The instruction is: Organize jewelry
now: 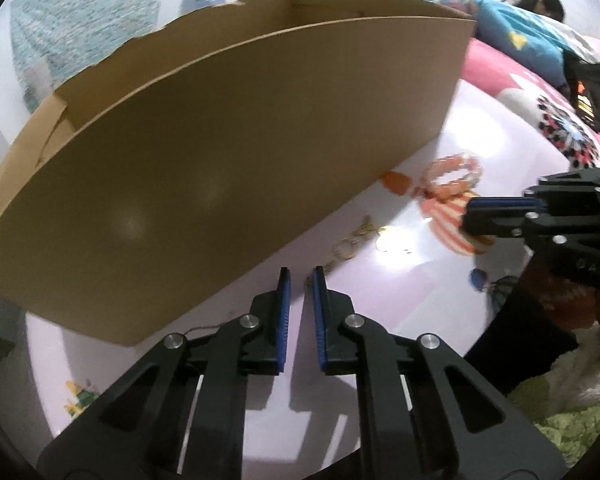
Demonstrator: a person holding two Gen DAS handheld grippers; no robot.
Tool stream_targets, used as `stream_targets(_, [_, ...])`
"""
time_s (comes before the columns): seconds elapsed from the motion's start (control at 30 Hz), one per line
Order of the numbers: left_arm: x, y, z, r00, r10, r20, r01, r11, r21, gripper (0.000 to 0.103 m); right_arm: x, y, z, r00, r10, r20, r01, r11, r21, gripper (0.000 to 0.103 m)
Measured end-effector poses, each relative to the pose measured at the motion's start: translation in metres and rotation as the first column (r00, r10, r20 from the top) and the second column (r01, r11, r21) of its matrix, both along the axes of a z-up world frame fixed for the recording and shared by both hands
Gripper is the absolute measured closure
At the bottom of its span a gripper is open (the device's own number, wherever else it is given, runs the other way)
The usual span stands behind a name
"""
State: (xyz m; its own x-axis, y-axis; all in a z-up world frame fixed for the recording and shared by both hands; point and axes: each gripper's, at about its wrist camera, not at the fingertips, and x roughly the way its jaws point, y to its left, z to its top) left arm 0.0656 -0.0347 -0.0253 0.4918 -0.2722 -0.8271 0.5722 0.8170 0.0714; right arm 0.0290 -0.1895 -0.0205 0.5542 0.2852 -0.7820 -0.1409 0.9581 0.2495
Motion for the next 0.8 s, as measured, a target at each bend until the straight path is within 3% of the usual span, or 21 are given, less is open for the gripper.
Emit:
stream_targets(0.13, [0.005,0.013,0.003,0.999,0.037,-0.002,-0.037,0.999,0.0,0.093,0.001,-0.004,-0.001,1.0,0.0,0.0,0.0,1.0,0.002,0.099])
stream_targets(0.3, [0.001,0.013,0.012,1.0,0.006,-0.004,-0.006,0.997,-0.077,0.091,0.002,-0.003,-0.002,1.0,0.0,-0.001,0.0,1.0,0.003,0.099])
stream_targets(0.37, [0.001,0.009,0.013,1.0,-0.01,-0.009,0.009,0.996,-0.091,0.081,0.002,-0.004,-0.002,1.0,-0.001,0.0,0.001,1.0,0.002,0.099])
stream_targets(0.4, [0.002,0.008,0.012,1.0,-0.017,-0.011,0.016,0.996,-0.09,0.08,0.002,-0.004,-0.003,1.0,0.0,0.0,0.0,1.0,0.001,0.099])
stream_targets(0.6, [0.004,-0.004,-0.001,0.999,-0.033,-0.041,0.031,0.999,-0.04,0.08,0.002,-0.004,-0.003,1.0,0.0,0.0,0.0,1.0,0.003,0.099])
stream_targets(0.7, [0.003,-0.003,-0.001,0.999,-0.029,-0.038,0.027,0.998,-0.051,0.08,0.003,-0.004,-0.003,1.0,0.001,0.001,-0.001,1.0,0.003,0.099])
stream_targets(0.8, [0.003,-0.004,-0.002,0.999,-0.039,-0.029,0.037,0.998,-0.049,0.089,0.003,-0.006,-0.004,1.0,0.002,0.003,-0.002,1.0,0.001,0.099])
